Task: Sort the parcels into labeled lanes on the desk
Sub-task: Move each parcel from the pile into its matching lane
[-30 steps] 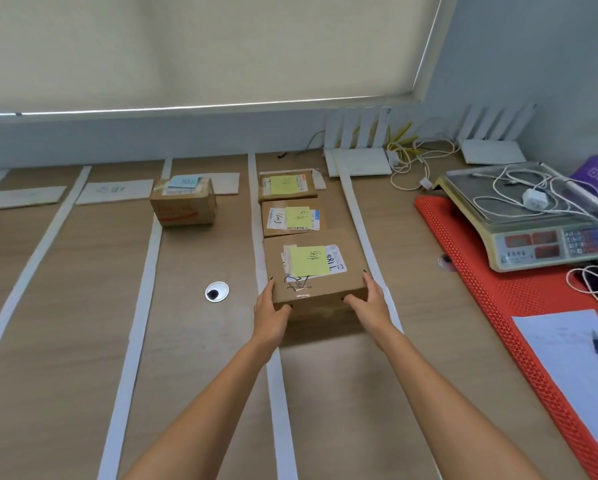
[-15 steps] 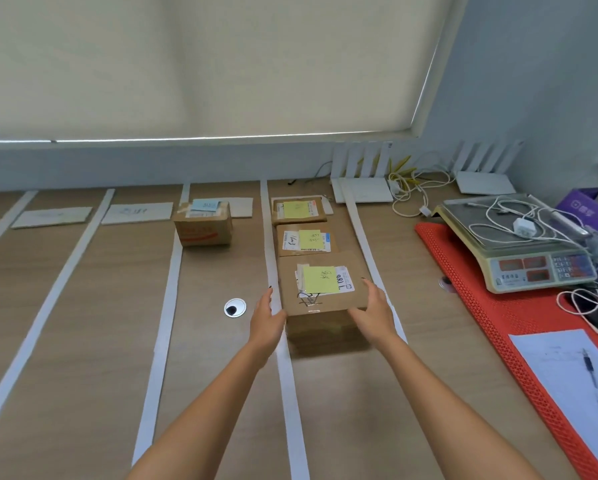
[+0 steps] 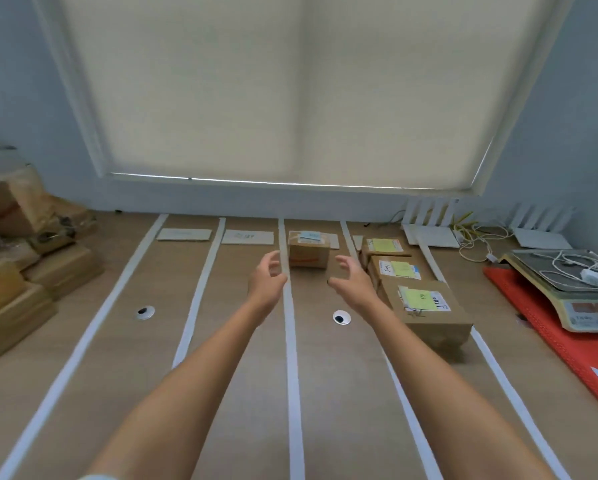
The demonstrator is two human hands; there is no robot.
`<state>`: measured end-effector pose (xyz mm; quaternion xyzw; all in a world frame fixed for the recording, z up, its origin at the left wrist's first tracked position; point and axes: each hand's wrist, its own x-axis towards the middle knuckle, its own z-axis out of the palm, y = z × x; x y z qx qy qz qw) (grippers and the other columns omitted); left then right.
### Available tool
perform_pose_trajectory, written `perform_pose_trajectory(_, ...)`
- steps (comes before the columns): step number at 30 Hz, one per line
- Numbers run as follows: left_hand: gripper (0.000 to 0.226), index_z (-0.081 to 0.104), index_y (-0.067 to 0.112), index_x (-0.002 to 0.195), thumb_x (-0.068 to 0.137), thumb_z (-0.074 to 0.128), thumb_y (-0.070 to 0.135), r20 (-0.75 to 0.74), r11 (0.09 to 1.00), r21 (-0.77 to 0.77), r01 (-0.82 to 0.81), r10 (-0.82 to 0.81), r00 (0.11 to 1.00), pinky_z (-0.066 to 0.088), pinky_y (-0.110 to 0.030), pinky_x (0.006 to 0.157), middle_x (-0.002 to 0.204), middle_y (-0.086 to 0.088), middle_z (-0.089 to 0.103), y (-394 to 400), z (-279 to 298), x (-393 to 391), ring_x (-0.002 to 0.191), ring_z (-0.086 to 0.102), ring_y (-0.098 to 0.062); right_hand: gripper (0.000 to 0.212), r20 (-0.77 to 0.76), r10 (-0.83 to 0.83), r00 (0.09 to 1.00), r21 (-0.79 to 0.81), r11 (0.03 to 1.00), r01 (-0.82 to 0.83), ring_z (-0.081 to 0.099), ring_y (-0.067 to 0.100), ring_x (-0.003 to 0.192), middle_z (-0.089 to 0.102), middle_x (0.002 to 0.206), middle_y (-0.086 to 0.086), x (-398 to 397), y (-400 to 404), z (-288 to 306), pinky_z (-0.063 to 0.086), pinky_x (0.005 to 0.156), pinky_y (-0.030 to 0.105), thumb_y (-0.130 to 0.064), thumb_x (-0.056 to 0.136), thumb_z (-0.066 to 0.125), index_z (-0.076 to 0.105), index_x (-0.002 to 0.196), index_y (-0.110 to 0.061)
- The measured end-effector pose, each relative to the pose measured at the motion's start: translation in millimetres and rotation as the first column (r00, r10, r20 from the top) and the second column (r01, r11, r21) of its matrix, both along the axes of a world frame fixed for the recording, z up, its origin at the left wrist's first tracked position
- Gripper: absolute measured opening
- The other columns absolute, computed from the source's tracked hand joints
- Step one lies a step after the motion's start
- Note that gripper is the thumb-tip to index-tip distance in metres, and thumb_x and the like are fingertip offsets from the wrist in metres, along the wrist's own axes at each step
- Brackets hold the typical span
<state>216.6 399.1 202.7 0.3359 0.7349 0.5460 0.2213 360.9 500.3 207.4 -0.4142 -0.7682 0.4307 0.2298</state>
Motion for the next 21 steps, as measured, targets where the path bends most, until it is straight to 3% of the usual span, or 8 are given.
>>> perform_pose_trajectory(4, 0.055, 0.038, 0.019, 0.140, 0.090, 0.048, 0.000, -0.023, 0.999, -0.034, 0.037, -0.038, 0.999, 0.042, -0.021, 0.078, 0.135, -0.007, 0.048, -82, 9, -62, 0.119, 0.048, -0.021, 0.058, -0.083, -0.026, 0.996, -0.042, 0.999, 0.022, 0.053, 0.012, 0.105, 0.037, 0.144, 0.006, -64, -81, 9, 0.047, 0.099, 0.040, -0.012, 0.084, 0.056, 0.040, 0.138, -0.020)
perform_pose_trajectory(7, 0.056, 0.040, 0.019, 0.139, 0.087, 0.047, 0.000, -0.038, 0.998, -0.052, 0.046, -0.048, 0.998, 0.042, -0.027, 0.087, 0.134, -0.008, 0.048, -126, 21, -101, 0.120, 0.048, -0.022, 0.056, -0.102, -0.035, 0.994, -0.095, 0.995, 0.025, 0.043, 0.022, 0.127, 0.037, 0.144, 0.008, -104, -125, 17, 0.043, 0.103, 0.046, -0.010, 0.083, 0.056, 0.041, 0.137, -0.019)
perform_pose_trajectory(15, 0.056, 0.037, 0.023, 0.140, 0.089, 0.048, 0.003, -0.052, 0.998, -0.053, -0.043, 0.040, 0.998, 0.042, -0.027, 0.085, 0.132, -0.004, 0.048, -210, 51, -183, 0.114, 0.049, -0.018, 0.055, -0.099, 0.066, 0.993, -0.066, 0.995, -0.072, 0.041, 0.024, 0.129, 0.036, 0.143, 0.009, -199, -199, 45, 0.043, 0.103, 0.047, -0.010, 0.084, 0.058, 0.042, 0.136, -0.018)
perform_pose_trajectory(21, 0.056, 0.038, 0.020, 0.140, 0.087, 0.046, 0.001, -0.003, 0.996, -0.035, -0.087, 0.087, 0.996, 0.043, -0.029, 0.085, 0.132, -0.007, 0.049, -260, 46, -243, 0.104, 0.048, -0.015, 0.053, -0.042, 0.116, 0.992, -0.006, 0.993, -0.116, 0.057, 0.027, 0.103, 0.033, 0.139, 0.009, -271, -240, 47, 0.049, 0.089, 0.034, -0.009, 0.082, 0.059, 0.046, 0.133, -0.017)
